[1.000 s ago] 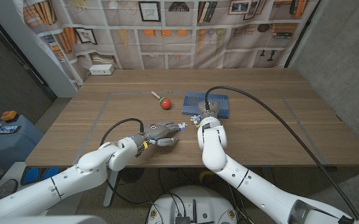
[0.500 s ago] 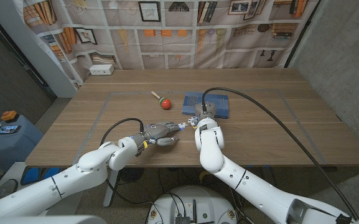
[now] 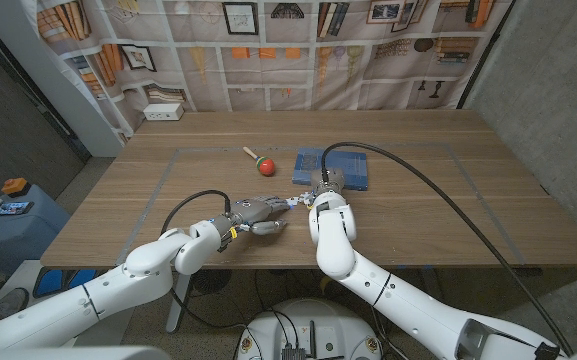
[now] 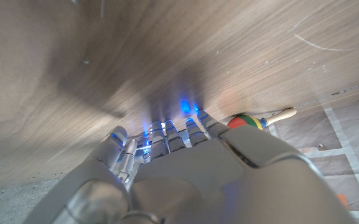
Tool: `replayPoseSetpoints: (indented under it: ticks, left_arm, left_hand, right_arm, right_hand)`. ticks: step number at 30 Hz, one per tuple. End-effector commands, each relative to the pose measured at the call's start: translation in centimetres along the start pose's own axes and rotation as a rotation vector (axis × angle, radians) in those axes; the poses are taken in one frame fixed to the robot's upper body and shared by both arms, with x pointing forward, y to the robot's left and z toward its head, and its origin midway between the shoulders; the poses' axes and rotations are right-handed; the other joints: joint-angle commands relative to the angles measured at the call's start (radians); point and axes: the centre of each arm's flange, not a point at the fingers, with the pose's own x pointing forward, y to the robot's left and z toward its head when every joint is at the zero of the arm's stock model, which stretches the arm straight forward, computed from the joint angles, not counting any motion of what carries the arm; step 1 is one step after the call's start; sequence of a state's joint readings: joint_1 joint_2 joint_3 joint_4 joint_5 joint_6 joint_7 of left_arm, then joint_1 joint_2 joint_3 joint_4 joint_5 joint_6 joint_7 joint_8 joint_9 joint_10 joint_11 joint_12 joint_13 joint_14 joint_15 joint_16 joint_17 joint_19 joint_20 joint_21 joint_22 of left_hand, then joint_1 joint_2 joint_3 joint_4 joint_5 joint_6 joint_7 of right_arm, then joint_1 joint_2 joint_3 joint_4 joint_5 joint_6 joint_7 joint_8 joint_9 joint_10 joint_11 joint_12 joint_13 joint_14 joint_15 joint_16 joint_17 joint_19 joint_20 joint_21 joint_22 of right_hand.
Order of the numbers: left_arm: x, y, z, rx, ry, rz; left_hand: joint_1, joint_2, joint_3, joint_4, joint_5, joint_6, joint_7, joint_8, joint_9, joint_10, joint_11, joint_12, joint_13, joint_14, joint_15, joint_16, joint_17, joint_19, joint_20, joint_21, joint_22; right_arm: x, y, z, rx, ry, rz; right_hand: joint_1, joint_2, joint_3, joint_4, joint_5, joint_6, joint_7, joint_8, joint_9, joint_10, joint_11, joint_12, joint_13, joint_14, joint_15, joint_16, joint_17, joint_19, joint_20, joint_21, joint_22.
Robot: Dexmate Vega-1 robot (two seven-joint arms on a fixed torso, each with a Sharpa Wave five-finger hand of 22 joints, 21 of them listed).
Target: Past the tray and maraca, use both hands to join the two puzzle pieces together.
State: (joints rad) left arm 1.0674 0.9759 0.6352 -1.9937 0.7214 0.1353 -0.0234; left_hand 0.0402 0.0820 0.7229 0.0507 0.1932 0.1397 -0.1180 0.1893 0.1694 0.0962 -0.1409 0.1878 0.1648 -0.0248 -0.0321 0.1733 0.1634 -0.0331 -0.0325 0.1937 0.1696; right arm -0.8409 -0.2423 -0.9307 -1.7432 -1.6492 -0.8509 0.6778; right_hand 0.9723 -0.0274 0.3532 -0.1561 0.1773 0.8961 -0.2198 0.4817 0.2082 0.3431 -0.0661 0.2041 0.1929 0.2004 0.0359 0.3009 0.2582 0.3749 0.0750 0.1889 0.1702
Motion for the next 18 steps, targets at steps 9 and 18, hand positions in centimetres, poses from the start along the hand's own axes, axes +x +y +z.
replayPoseSetpoints:
  ticks: [9,18]
  left_arm:
    - [-0.12,-0.17,-0.07,-0.008,0.001,0.001]
    - [-0.16,-0.32,-0.05,-0.015,0.007,0.006]
  left_hand:
    - [0.012,0.081,0.009,-0.001,-0.004,0.007,0.002,-0.004,0.004,0.004,-0.001,0.000,0.006,0.005,-0.130,0.000,0.001,0.005,-0.081,0.002,0.004]
    - [0.011,0.082,0.011,-0.002,-0.004,0.009,0.003,-0.003,0.004,0.005,0.000,0.000,0.006,0.004,-0.130,0.000,0.002,0.005,-0.081,0.002,0.004]
  right_arm:
    - [0.87,0.14,0.51,-0.009,0.017,0.015]
    - [1.14,0.37,0.66,-0.018,0.017,0.021]
  right_hand:
    - [0.000,0.015,-0.005,0.001,0.000,0.007,0.007,-0.006,-0.003,0.011,0.004,0.003,0.005,0.008,0.006,0.003,0.003,0.005,0.008,0.006,0.002]
    - [0.001,0.016,-0.005,0.000,0.001,0.008,0.007,-0.008,-0.005,0.013,0.002,0.003,0.006,0.009,0.005,0.004,0.004,0.005,0.009,0.006,0.002]
